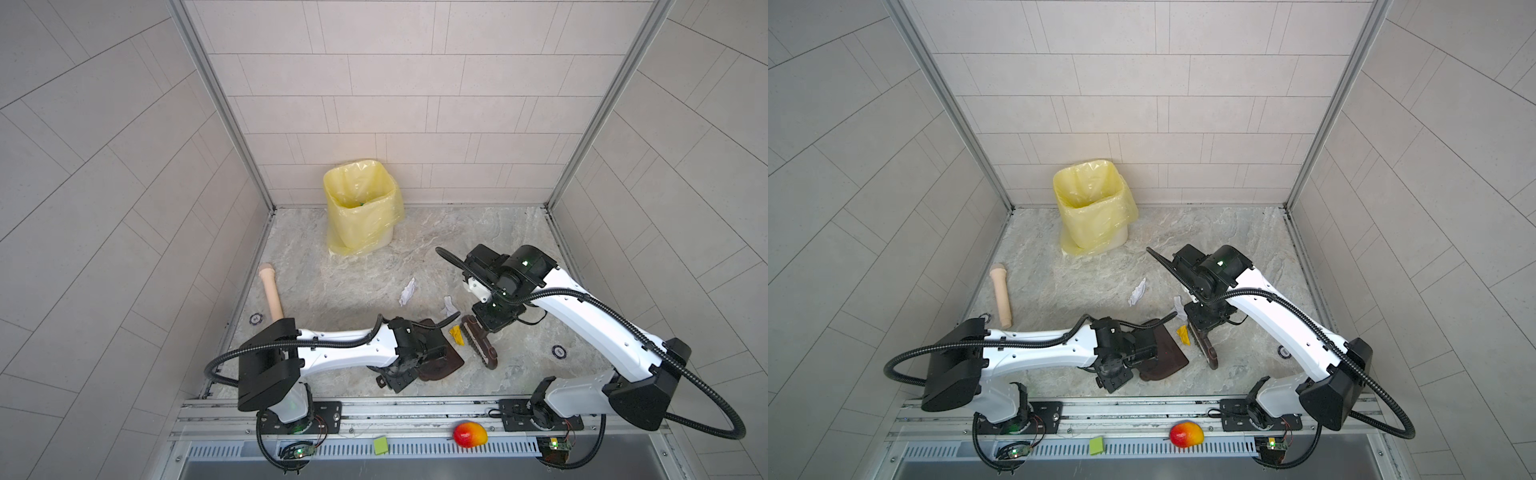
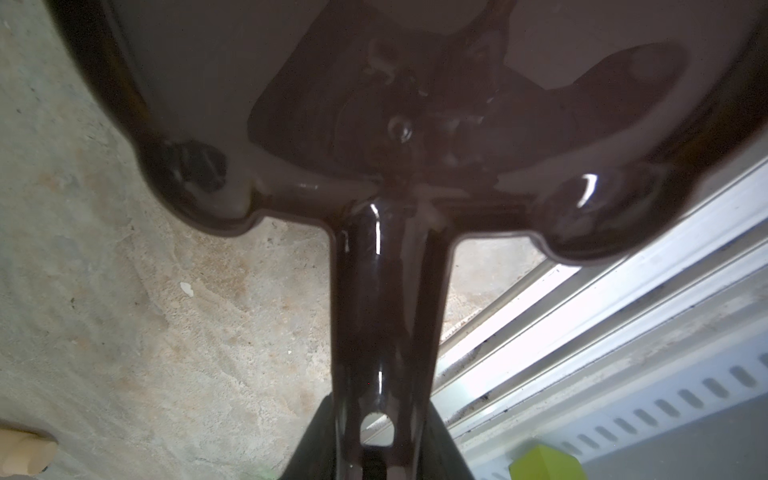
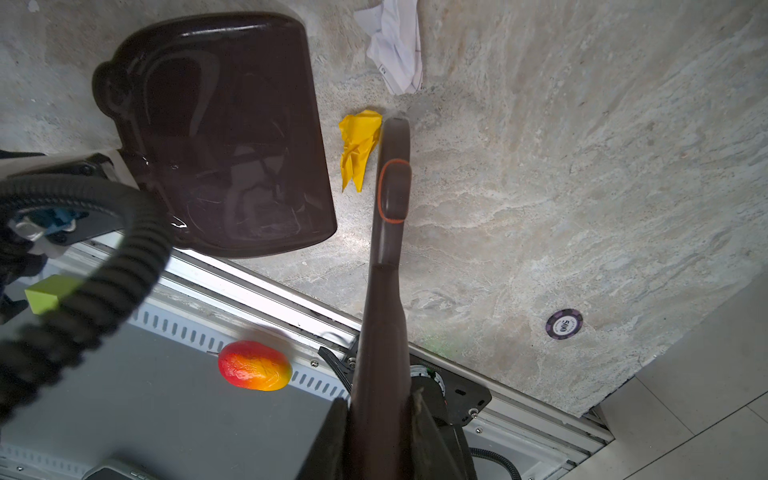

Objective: Sweep away the paper scraps from the table
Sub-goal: 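Sweep the yellow scrap into the dustpan with the right gripper's brush, then lift the dustpan toward the yellow bin with the left gripper while right brush withdraws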

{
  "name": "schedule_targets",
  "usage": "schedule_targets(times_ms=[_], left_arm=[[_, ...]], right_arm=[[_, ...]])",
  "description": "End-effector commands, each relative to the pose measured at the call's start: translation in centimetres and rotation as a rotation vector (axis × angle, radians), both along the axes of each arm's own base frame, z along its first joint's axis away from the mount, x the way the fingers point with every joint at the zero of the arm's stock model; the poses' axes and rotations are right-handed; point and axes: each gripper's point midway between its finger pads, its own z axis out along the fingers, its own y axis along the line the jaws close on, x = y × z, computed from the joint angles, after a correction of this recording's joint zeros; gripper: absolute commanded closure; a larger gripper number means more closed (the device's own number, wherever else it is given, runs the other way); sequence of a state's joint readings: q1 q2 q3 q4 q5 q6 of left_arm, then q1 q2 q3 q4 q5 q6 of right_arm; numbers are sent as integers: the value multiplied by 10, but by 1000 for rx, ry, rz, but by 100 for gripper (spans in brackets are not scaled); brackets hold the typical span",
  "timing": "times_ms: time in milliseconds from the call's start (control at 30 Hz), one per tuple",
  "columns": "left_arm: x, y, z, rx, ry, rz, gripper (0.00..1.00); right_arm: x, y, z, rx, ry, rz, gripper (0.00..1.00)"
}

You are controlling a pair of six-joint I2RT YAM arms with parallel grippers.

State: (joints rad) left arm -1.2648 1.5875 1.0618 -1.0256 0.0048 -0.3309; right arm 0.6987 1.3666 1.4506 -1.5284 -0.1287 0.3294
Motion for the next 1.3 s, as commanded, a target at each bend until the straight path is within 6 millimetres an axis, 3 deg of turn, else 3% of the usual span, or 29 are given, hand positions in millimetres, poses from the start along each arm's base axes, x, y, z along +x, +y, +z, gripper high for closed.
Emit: schedule_targets(times_ms=[0,433,633,967,1267], left_arm=[[0,-4,6,-5,-2,-7,100],[1,-3,6,-5,-9,-3,100],[2,-2,8,-5,-15,2,100],[6,0,13,-19,-49,12,100],[13,-3,23,-98,-106,26,100]], right_arm=[[2,17,3,42,-7,29,100],[-35,66,23,222,31,130,100],[-42,72,34,266,26,154,100],[-32,16,35,55,-50,115,100],[-22,-6,46,56,-120,68,100]])
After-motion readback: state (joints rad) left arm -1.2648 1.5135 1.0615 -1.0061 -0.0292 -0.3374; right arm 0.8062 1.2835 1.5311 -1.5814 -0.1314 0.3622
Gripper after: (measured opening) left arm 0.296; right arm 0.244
